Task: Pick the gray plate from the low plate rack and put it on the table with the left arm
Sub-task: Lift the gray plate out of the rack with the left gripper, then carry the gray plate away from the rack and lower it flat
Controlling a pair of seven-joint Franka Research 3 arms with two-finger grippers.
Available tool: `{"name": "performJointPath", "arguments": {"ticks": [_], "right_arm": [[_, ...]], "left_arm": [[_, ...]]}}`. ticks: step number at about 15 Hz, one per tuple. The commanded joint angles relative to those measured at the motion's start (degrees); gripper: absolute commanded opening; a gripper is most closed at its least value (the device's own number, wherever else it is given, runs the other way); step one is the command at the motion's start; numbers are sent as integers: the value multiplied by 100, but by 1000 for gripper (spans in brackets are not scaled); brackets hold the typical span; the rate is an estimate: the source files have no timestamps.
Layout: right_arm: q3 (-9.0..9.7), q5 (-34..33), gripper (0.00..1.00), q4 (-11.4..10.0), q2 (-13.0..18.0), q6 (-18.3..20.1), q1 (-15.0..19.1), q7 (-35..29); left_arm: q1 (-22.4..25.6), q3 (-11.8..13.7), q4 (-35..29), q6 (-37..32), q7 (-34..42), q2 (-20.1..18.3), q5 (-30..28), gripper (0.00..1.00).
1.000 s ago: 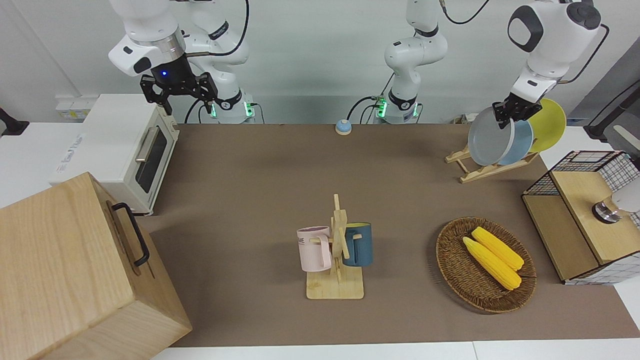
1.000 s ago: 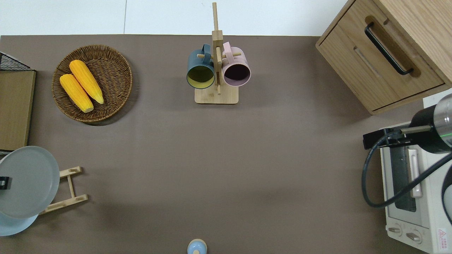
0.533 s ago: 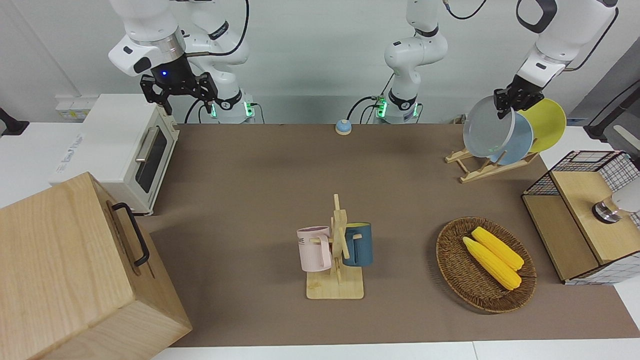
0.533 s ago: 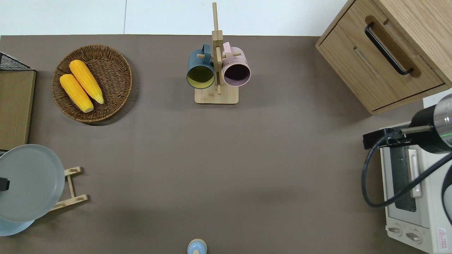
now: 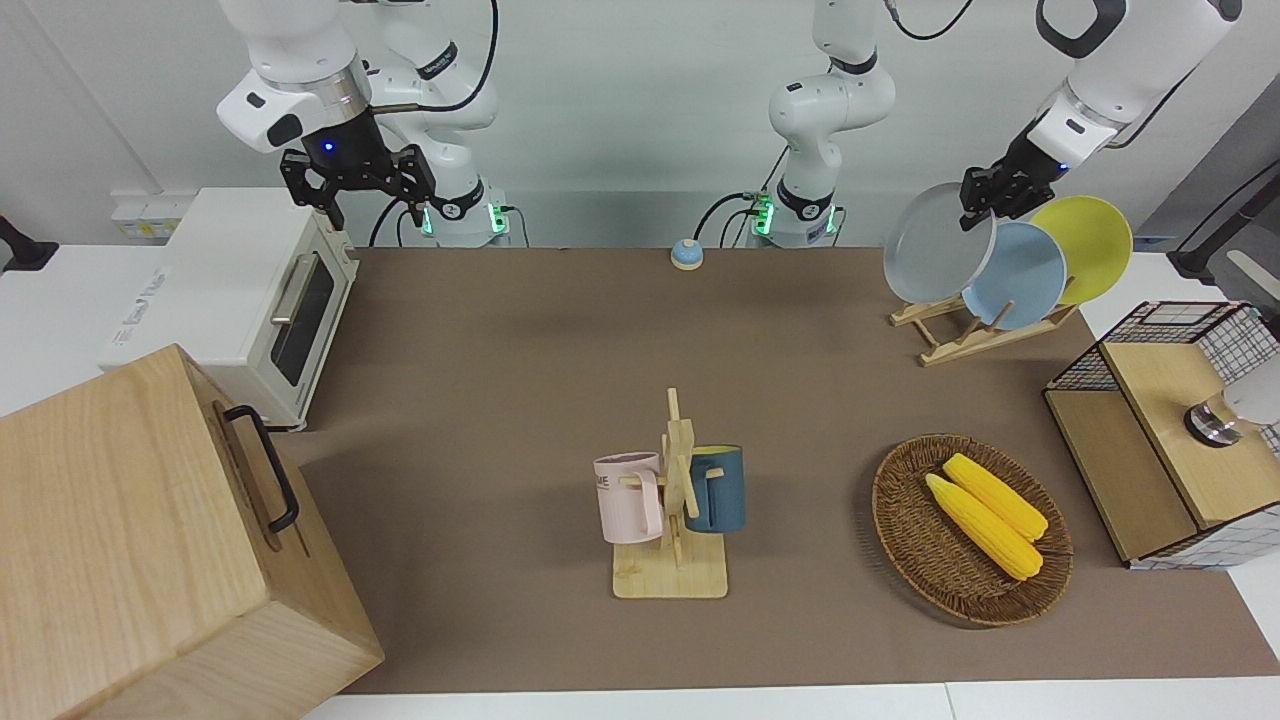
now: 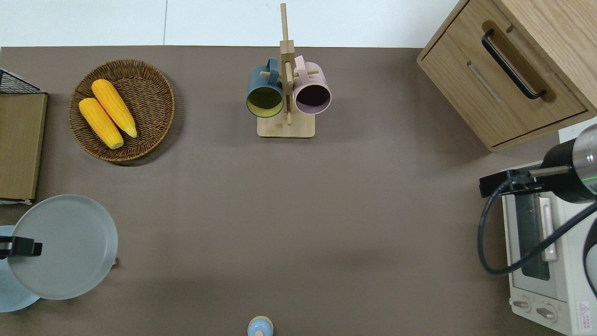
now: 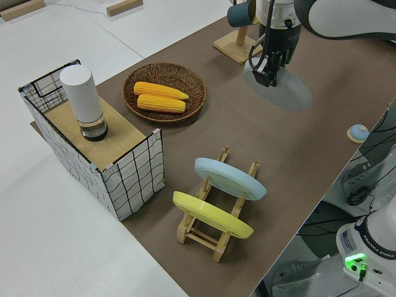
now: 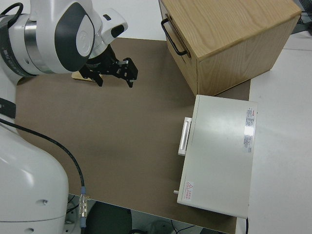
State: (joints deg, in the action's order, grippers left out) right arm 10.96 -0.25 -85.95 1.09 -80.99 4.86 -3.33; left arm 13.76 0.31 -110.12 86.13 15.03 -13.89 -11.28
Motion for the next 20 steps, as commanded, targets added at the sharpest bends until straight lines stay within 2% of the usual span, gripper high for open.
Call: {"name": "performJointPath", "arguments": {"ticks": [1, 4, 8, 14, 20], "right_arm": [[38, 43, 990, 35, 14, 83, 41, -1], [29, 43, 987, 35, 14, 83, 41, -1], [38, 43, 987, 35, 14, 83, 41, -1], [38, 43, 987, 35, 14, 83, 41, -1], [38, 43, 990, 35, 14, 74, 41, -1]], "left_arm": [[-57, 39, -141, -140, -88, 141, -671, 0], [-57, 30, -430, -114, -71, 185, -1068, 0], [-285, 30, -887, 193, -27, 194, -1385, 0], [-751, 30, -1582, 887, 8, 194, -1552, 0], [-769, 30, -2065, 1292, 482, 255, -1658, 0]]}}
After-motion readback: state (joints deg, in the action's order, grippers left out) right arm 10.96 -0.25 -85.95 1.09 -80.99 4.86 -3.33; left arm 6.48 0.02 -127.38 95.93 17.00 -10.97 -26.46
